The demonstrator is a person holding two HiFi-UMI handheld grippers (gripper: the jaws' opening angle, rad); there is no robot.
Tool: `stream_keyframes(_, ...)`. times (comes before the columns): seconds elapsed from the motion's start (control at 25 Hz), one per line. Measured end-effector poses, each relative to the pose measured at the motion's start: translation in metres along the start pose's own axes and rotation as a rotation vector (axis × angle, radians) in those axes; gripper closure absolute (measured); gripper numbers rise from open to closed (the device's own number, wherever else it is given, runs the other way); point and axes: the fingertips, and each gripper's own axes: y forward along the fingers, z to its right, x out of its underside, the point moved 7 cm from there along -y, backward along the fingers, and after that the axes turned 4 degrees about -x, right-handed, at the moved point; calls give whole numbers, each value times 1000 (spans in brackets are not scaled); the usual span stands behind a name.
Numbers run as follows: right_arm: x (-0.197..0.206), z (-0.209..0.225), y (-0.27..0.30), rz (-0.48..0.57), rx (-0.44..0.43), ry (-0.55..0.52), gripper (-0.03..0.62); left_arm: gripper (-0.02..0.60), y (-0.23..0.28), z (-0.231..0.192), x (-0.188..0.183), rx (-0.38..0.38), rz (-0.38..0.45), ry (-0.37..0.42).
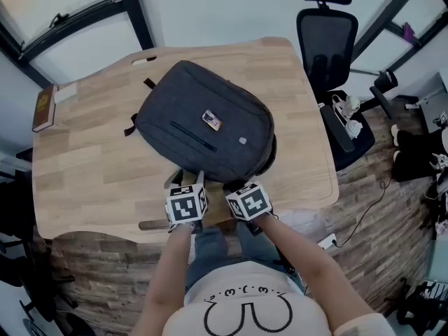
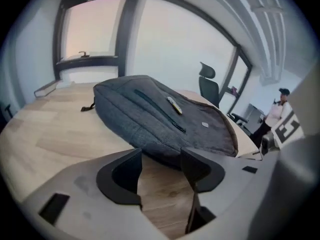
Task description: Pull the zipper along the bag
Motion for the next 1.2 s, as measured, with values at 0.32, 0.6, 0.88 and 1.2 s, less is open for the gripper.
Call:
stream_keyframes(0.32,1,2,-5,52,13,61,537,325,23,-14,4,164,-120,-326)
stream_keyframes(0.6,4,7,-15,14,166,-71,536,392,25,-11,2,167,-91,-187)
stream_keyframes(0.88,9,31,-41,-10,222,-75,533,407,23,-14,1,165,-87,-131)
stream_keyframes(1.2,3,91,-81,-43,312,-115,530,411,25,-17,0,204,-122,-85)
